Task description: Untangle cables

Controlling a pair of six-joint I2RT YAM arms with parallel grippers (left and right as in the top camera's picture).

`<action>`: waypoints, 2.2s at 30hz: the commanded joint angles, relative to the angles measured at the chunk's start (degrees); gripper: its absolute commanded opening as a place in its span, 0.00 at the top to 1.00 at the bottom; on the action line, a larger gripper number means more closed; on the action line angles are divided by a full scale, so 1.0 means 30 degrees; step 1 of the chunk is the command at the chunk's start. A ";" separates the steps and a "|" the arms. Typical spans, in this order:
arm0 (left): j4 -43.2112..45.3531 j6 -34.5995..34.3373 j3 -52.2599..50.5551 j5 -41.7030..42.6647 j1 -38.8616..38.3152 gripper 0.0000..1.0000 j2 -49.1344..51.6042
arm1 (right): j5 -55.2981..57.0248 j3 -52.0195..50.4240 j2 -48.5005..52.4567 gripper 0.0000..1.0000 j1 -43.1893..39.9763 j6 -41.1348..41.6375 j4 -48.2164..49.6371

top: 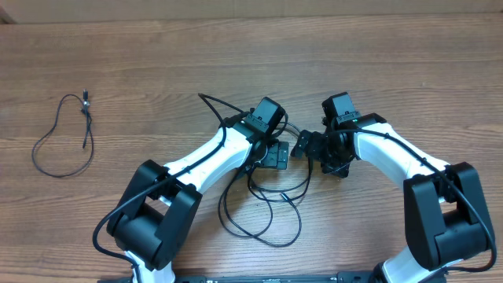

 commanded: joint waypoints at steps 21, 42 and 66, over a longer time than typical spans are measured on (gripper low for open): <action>0.0036 0.0102 -0.0226 -0.0270 -0.0073 0.01 0.0124 | 0.0000 -0.0568 0.0197 0.00 0.0087 0.0044 0.0204; -0.1763 0.2885 0.1035 -0.0510 0.0794 0.29 -0.0124 | 0.0146 -0.0583 0.0197 0.91 0.0087 0.0044 0.0204; -0.8357 0.2098 0.2514 0.2011 0.2565 0.73 -0.1508 | 0.0226 -0.0583 0.0197 0.00 0.0087 0.0058 0.0226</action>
